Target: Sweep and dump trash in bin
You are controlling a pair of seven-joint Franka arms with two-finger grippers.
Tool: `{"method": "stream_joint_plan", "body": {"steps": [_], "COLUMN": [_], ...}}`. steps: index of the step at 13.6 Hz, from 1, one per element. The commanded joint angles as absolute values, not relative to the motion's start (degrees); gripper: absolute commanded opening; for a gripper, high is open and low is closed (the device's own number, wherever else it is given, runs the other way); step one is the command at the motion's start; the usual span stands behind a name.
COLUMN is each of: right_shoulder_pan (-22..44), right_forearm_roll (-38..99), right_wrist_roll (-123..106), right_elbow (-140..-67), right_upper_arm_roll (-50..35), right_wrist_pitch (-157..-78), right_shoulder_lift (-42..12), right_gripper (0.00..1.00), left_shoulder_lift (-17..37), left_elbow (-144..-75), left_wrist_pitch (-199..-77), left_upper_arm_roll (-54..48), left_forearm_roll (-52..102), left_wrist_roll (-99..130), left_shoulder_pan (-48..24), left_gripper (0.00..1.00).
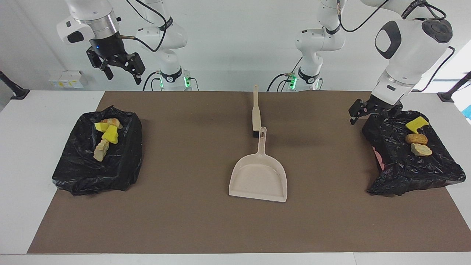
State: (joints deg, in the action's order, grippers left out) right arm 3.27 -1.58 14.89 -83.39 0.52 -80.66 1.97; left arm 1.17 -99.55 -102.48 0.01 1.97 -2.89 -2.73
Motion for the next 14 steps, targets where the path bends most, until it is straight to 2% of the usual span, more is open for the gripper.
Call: {"method": "stream_joint_plan", "body": {"steps": [1, 6, 9, 11, 14], "right_shoulder_pan": [2.5, 2.4, 2.5, 2.5, 2.5], "right_forearm_roll": [-1.2, -1.1, -1.2, -1.2, -1.2], "right_wrist_roll": [13.4, 13.3, 13.4, 13.4, 13.4], "right_elbow": [-84.2, -84.2, -84.3, -84.3, -84.5], "right_upper_arm_roll": [0.2, 0.2, 0.2, 0.2, 0.2], "right_wrist_pitch": [-80.5, -80.4, -80.5, -80.4, -80.4], "right_shoulder_lift": [2.8, 2.8, 2.8, 2.8, 2.9], "right_gripper": [1.00, 1.00, 1.00, 1.00, 1.00], "left_shoulder_lift": [-1.1, -4.6, -4.6, -3.9, -4.0], "left_elbow": [-98.8, -101.5, -99.1, -94.9, -94.4], "left_wrist_pitch": [-98.7, -96.9, -95.4, -90.5, -89.7], "left_upper_arm_roll": [-0.3, -0.3, -0.2, -0.3, -0.4], "left_forearm_roll": [2.1, 0.4, 0.0, -1.9, -2.3], "left_wrist_roll": [-3.9, -5.6, -5.5, -5.6, -5.9], "left_shoulder_pan": [-2.3, -2.3, -2.3, -2.4, -2.4], "left_gripper": [1.00, 1.00, 1.00, 1.00, 1.00]}}
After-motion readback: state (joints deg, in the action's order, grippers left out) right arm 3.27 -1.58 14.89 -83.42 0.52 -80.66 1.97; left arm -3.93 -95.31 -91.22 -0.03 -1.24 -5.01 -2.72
